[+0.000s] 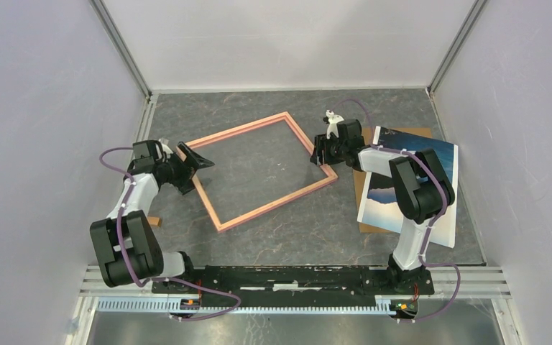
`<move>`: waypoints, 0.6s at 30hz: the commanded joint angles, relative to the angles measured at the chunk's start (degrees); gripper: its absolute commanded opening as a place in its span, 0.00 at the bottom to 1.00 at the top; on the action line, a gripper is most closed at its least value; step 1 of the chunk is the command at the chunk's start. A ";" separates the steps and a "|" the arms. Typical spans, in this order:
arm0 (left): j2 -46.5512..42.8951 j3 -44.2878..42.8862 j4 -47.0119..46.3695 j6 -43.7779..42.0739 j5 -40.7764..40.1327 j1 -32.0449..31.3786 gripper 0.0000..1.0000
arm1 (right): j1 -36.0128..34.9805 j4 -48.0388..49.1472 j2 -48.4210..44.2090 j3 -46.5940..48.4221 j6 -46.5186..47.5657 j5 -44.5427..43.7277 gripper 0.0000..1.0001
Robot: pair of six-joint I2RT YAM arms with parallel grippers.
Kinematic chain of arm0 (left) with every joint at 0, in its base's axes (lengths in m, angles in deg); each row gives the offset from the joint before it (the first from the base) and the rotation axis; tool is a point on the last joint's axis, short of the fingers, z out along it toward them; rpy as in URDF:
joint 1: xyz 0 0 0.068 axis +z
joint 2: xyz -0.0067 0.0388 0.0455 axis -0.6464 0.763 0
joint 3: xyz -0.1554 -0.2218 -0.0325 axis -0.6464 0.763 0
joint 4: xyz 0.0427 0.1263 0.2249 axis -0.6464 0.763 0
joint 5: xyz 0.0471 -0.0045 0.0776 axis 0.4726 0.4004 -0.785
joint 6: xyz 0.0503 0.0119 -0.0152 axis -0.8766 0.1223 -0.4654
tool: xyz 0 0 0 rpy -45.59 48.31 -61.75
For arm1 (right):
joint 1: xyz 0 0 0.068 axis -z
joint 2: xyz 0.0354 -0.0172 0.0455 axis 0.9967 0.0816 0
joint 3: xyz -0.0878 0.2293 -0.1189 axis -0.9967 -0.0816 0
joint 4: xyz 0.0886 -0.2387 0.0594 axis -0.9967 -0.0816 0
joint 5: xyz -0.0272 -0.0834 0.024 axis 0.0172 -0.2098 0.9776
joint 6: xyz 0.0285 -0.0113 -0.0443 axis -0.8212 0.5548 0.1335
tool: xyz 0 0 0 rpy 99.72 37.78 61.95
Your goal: Put the photo into the frame
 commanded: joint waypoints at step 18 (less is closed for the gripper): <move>1.93 -3.97 -4.65 3.88 -2.01 -2.11 0.99 | 0.84 6.43 -7.04 -7.92 -2.76 -2.48 0.03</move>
